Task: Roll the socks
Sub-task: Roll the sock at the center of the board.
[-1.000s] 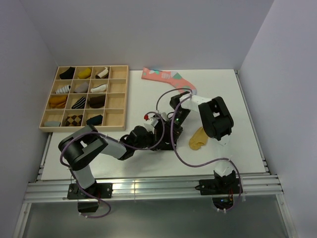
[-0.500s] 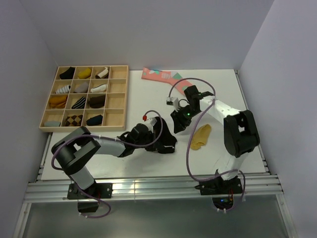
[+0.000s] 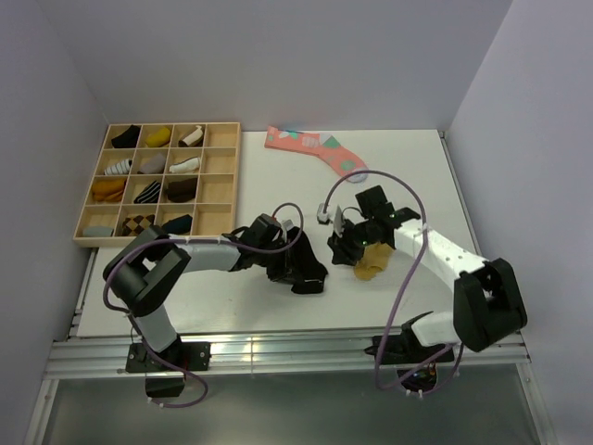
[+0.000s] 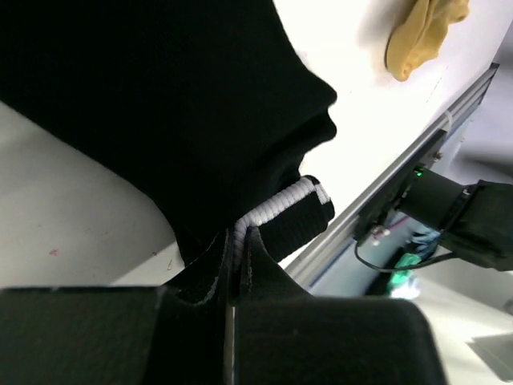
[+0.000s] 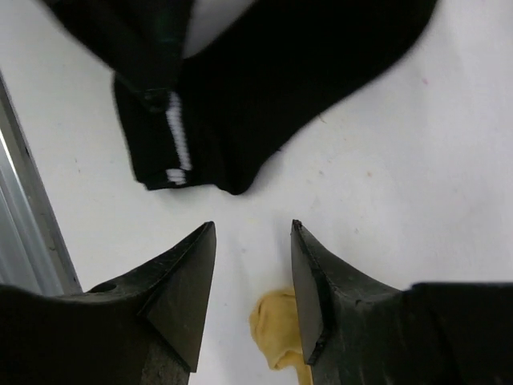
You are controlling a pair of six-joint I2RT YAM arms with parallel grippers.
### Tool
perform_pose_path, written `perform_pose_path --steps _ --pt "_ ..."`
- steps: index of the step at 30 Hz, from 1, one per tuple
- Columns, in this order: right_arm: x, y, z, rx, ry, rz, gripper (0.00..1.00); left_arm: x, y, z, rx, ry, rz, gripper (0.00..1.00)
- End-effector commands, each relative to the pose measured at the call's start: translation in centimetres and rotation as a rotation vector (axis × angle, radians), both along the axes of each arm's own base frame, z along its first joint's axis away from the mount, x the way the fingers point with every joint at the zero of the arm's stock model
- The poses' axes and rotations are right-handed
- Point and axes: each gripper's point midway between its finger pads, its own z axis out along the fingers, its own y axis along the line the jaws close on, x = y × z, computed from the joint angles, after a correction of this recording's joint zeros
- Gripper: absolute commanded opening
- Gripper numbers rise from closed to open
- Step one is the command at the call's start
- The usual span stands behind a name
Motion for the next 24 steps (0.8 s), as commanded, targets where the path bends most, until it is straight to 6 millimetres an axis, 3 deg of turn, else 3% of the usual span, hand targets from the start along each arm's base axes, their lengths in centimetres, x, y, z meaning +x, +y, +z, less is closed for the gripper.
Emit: perform_pose_path --steps 1,9,24 --pt "-1.2 2.1 0.7 0.010 -0.180 0.144 0.50 -0.9 0.4 -0.3 0.028 0.125 -0.020 0.00" --pt "-5.7 5.1 -0.9 -0.031 -0.249 0.327 0.54 -0.4 -0.5 -0.6 0.009 0.169 -0.018 0.00" --pt "-6.6 6.3 -5.1 -0.192 -0.330 0.378 0.56 -0.2 -0.6 -0.6 -0.019 0.172 -0.024 0.00"
